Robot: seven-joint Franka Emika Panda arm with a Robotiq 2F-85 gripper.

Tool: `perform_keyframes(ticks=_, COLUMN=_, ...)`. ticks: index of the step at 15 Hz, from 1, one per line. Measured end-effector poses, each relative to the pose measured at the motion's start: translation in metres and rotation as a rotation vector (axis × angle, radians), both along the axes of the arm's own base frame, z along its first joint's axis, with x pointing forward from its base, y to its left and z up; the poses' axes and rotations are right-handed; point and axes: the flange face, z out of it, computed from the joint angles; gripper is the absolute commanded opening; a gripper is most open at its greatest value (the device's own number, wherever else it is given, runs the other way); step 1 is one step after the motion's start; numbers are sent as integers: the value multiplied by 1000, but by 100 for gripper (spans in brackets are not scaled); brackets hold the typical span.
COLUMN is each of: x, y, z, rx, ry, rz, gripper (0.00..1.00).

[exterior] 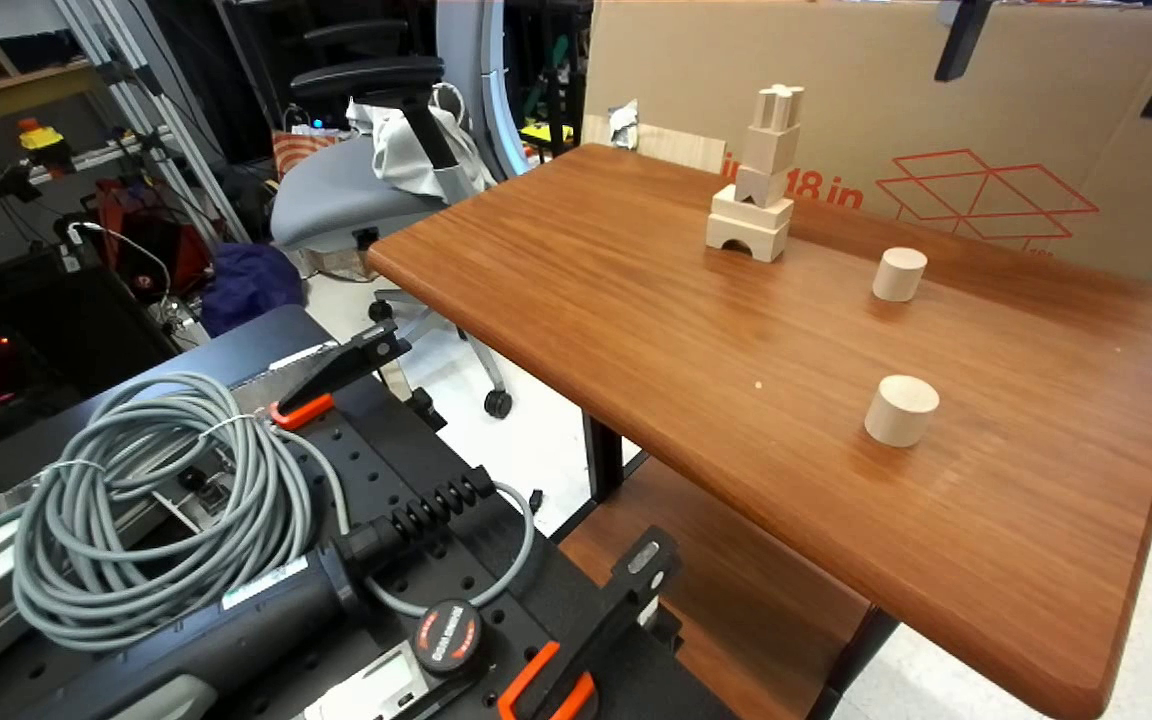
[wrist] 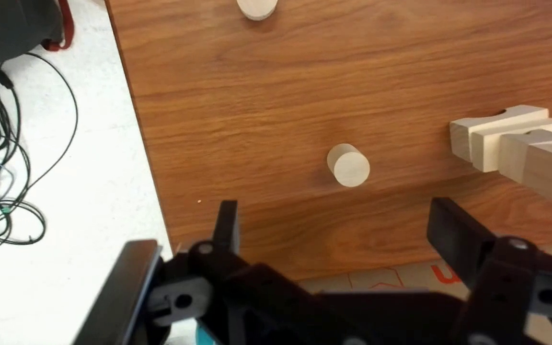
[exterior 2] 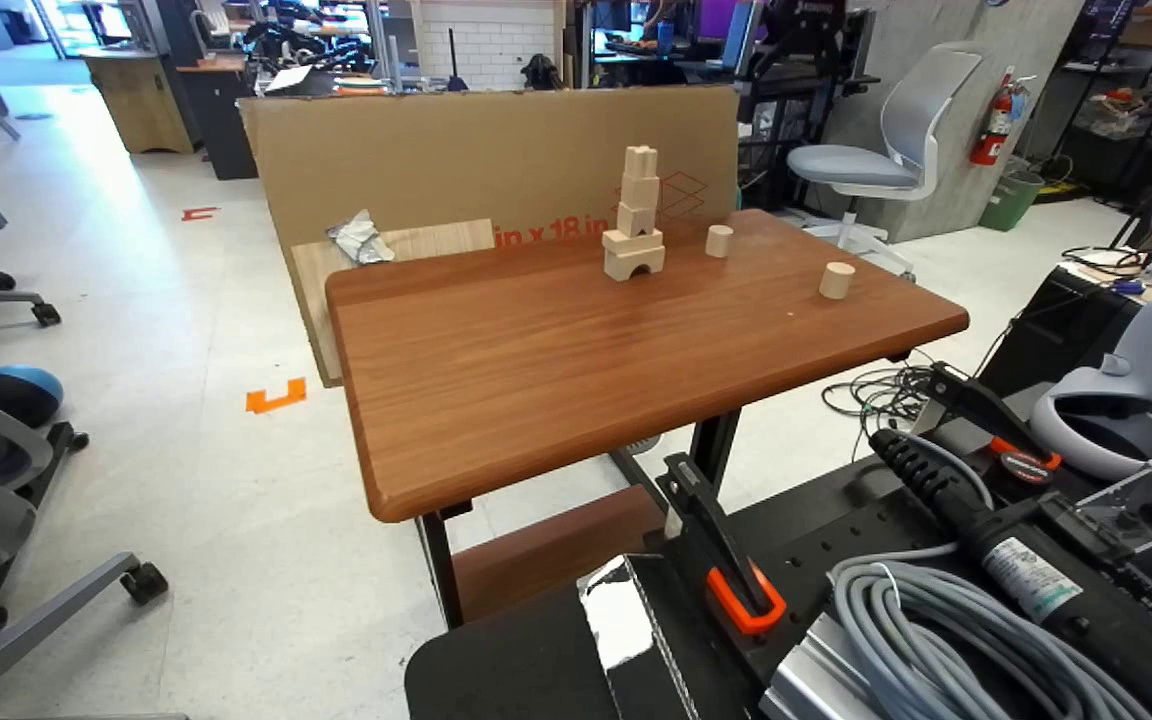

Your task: Move the object to the backward to the left

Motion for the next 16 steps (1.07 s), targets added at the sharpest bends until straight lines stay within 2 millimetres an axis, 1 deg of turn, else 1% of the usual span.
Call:
perform_keyframes(ticks=3, x=13, y=3, z=-30, rx=6, ry=30, rz=66, gripper=100)
perform_keyframes(ticks=6, x=24, y=7, z=-55, rx=5, ry=70, rz=109, gripper=100)
perform_keyframes(ticks=11, x=35, y=13, z=-81, rx=-14, ry=128, rz=162, gripper=100)
perform_keyframes(ticks=16, x=39, y=22, z=-105, rx=-44, ry=183, rz=210, gripper=100)
